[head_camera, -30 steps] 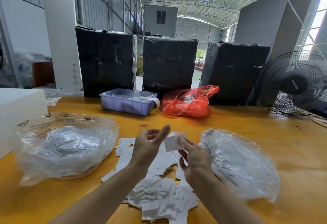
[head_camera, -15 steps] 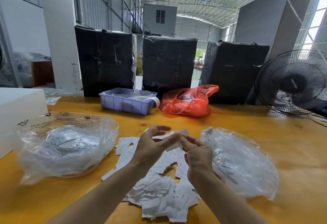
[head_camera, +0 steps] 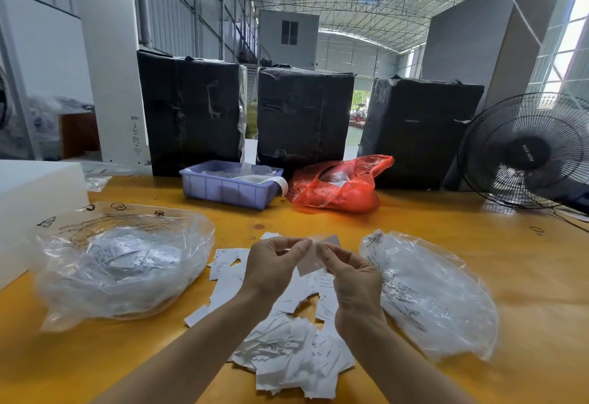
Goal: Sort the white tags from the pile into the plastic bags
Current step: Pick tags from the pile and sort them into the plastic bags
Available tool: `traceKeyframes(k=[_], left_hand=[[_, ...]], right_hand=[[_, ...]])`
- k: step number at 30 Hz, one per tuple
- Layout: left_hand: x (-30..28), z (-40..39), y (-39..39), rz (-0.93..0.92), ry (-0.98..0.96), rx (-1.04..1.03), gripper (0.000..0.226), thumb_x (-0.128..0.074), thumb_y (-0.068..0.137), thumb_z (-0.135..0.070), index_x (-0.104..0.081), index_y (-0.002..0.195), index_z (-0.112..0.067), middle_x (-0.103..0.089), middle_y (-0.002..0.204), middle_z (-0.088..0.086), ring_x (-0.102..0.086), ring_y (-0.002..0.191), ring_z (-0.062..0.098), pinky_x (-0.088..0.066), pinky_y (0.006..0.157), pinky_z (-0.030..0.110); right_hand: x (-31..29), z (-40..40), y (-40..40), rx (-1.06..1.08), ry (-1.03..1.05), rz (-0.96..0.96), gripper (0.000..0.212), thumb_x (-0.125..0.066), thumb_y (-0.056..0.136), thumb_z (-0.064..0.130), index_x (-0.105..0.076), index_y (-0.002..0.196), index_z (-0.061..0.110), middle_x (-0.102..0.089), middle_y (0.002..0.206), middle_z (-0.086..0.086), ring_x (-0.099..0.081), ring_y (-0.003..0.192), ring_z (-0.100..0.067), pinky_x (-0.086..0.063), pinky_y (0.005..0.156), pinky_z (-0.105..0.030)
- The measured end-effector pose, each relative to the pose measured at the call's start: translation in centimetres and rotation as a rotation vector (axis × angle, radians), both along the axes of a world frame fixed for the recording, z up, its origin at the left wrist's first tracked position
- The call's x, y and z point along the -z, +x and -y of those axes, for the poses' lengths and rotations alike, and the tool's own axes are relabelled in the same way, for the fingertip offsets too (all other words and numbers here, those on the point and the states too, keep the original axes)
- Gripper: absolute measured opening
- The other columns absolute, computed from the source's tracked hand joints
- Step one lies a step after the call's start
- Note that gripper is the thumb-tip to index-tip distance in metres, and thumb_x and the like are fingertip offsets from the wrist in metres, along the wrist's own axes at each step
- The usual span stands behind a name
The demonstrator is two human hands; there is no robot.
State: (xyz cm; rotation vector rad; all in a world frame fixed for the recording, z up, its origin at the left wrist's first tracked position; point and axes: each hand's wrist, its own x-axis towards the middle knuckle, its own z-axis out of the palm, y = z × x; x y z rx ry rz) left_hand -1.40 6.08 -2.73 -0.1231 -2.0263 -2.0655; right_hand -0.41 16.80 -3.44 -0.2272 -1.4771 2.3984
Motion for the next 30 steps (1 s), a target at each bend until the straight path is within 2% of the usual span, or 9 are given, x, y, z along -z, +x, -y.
traceKeyframes(k=[4,7,11,14,17,19,22,25,30], left_hand=[[-0.2,0.1,0.1,0.025,0.026,0.041,0.013,-0.077,0.075,-0.029,-0.075,0.083,-0.018,-0.072,0.085,-0.006,-0.064,0.075,-0.003,-0.044,0.057,0.005],[0.2,-0.2,0.3,0.023,0.022,0.051,0.007,-0.076,0.077,-0.023,-0.076,0.083,-0.022,-0.071,0.098,-0.002,-0.062,0.094,0.009,-0.048,0.071,0.017],[-0.1,-0.4,0.0,0.051,0.113,0.039,0.003,-0.072,0.082,-0.016,-0.075,0.081,-0.017,-0.073,0.083,0.002,-0.064,0.073,0.009,-0.048,0.056,0.014],[-0.8,0.1,-0.3,0.061,0.153,-0.004,0.005,-0.072,0.082,-0.015,-0.069,0.081,-0.010,-0.070,0.079,0.004,-0.064,0.074,0.014,-0.048,0.064,0.022],[-1.1,0.9,-0.4,0.050,0.178,0.063,0.005,-0.072,0.080,-0.008,-0.067,0.080,-0.006,-0.072,0.075,0.008,-0.068,0.070,0.017,-0.052,0.068,0.026],[-1.1,1.2,-0.2,0.044,0.128,0.099,0.004,-0.072,0.079,-0.005,-0.067,0.079,-0.005,-0.073,0.074,0.008,-0.070,0.067,0.016,-0.053,0.064,0.023],[-0.9,1.1,0.1,0.035,0.032,0.111,0.008,-0.074,0.076,-0.004,-0.067,0.080,-0.006,-0.074,0.076,0.010,-0.070,0.066,0.016,-0.052,0.065,0.024],[-1.0,1.0,0.4,0.031,-0.042,0.140,0.013,-0.078,0.073,-0.005,-0.068,0.081,-0.007,-0.074,0.075,0.010,-0.070,0.065,0.015,-0.052,0.062,0.021],[-1.3,1.0,0.8,0.044,-0.091,0.175,0.014,-0.077,0.073,-0.003,-0.068,0.083,-0.008,-0.074,0.072,0.006,-0.069,0.064,0.013,-0.051,0.062,0.019]], right_hand=[[0.3,-0.2,0.4,0.037,-0.006,-0.019,0.008,-0.076,0.072,0.003,-0.071,0.071,0.008,-0.070,0.074,-0.004,-0.063,0.058,0.002,-0.046,0.055,-0.009],[0.3,-0.3,0.5,0.046,0.008,-0.026,0.009,-0.077,0.073,0.003,-0.071,0.070,0.009,-0.071,0.076,-0.004,-0.064,0.065,-0.002,-0.046,0.063,-0.014],[0.6,-0.3,0.9,-0.016,0.064,-0.031,0.006,-0.078,0.072,0.007,-0.072,0.073,0.008,-0.070,0.067,0.000,-0.062,0.055,0.002,-0.046,0.056,-0.014],[1.0,-1.1,1.2,-0.062,0.142,0.029,0.014,-0.076,0.075,0.024,-0.072,0.073,0.011,-0.067,0.062,0.004,-0.059,0.062,-0.006,-0.042,0.063,-0.022],[0.8,-3.1,0.4,0.025,0.150,0.040,0.006,-0.071,0.080,0.007,-0.067,0.080,0.012,-0.068,0.076,-0.003,-0.061,0.078,-0.019,-0.044,0.062,-0.023],[0.0,-4.3,-0.1,0.056,0.105,0.008,0.022,-0.067,0.081,-0.005,-0.062,0.097,0.009,-0.064,0.094,-0.011,-0.063,0.089,-0.026,-0.050,0.068,-0.025],[-1.3,-5.1,-0.2,0.014,0.027,-0.075,0.041,-0.068,0.080,-0.005,-0.052,0.115,0.008,-0.062,0.102,-0.014,-0.065,0.093,-0.026,-0.053,0.067,-0.026],[-2.6,-4.9,0.1,-0.097,0.076,-0.173,0.023,-0.070,0.077,0.004,-0.063,0.099,0.003,-0.068,0.094,-0.015,-0.068,0.087,-0.025,-0.055,0.065,-0.023],[-3.6,-4.4,1.0,-0.120,0.306,-0.321,0.028,-0.073,0.067,0.023,-0.068,0.091,0.008,-0.072,0.085,-0.012,-0.071,0.074,-0.022,-0.056,0.065,-0.024]])
